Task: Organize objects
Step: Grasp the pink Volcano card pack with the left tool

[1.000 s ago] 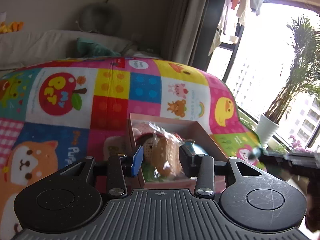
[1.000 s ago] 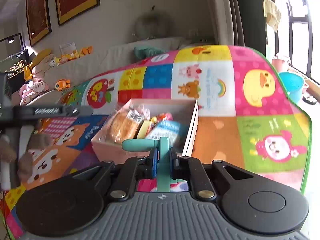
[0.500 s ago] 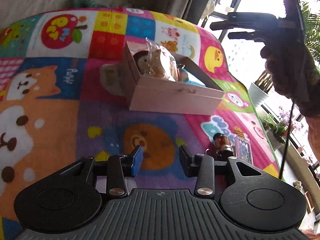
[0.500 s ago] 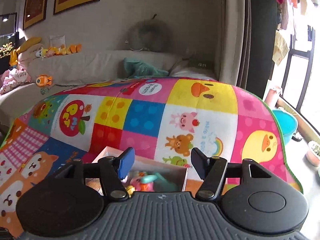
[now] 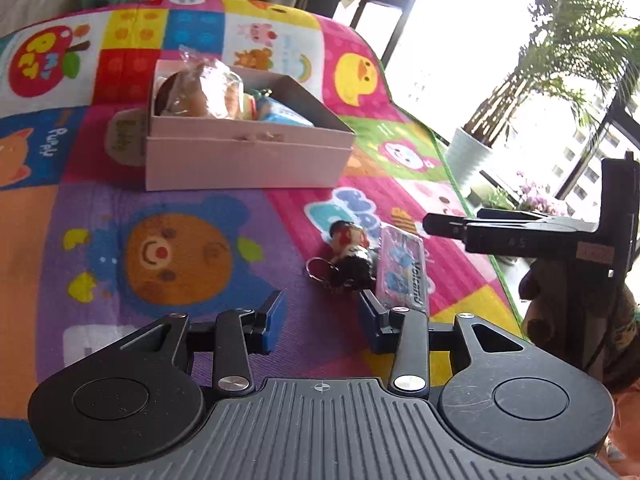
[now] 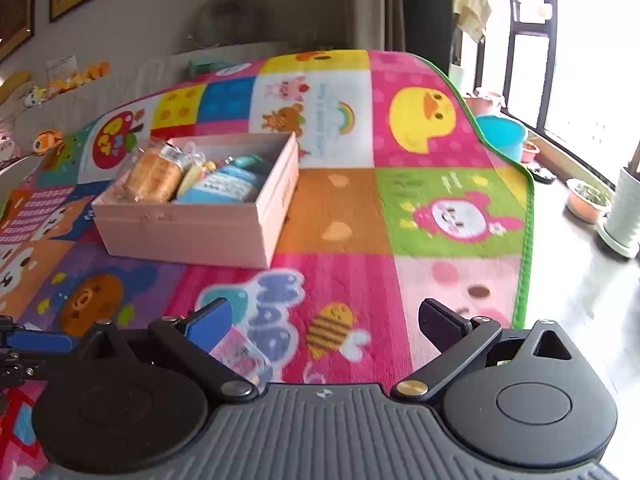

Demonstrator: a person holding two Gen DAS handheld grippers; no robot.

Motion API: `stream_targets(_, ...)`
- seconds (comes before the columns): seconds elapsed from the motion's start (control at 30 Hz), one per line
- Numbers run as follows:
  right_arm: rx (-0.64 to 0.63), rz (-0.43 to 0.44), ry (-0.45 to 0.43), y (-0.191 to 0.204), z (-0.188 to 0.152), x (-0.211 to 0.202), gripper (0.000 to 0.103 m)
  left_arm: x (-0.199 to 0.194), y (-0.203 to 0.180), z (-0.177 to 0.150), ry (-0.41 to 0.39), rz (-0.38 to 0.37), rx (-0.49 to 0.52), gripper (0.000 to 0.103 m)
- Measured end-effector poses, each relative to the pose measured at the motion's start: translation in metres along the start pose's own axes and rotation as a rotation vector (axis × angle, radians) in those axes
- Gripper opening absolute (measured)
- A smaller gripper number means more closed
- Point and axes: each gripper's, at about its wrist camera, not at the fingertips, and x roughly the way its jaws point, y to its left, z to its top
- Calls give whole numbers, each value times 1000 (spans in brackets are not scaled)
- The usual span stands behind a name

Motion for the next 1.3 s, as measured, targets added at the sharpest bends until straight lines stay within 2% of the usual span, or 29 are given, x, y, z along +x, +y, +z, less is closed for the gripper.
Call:
stream_targets(0.07, 29, -34, 5, -3, -19, 2, 101, 2, -9, -2, 11, 5, 18, 44)
stream_targets(0.17, 150, -16, 15, -17, -35, 4, 103, 3, -18, -3, 13, 13, 30, 44)
stream_targets(0.37, 326, 0, 18, -45, -42, 6, 103, 13, -34, -2, 33, 15, 48, 44)
stream_targets(0.47, 344, 4, 3, -47, -42, 5, 103, 21, -49, 3, 43, 12, 99, 44)
stream_targets(0.6, 369, 13, -9, -50, -44, 3, 103, 44, -68, 12, 65, 58, 170, 43)
stream_targets(0.77, 393, 30, -17, -54, -45, 3, 103, 76, -85, 23, 105, 59, 208, 45)
stream_targets(0.83, 397, 32, -18, -54, -45, 3, 103, 87, -91, 21, 131, 88, 235, 45)
stream_targets(0.93, 404, 37, -21, -55, -46, 3, 103, 88, -99, 18, 116, 119, 286, 43)
stream_targets(1.03, 411, 42, -24, -56, -46, 2, 103, 84, -96, 17, 121, 116, 272, 33)
stream_targets(1.3, 393, 34, -16, -54, -45, 4, 103, 66, -79, 10, 131, 81, 207, 30)
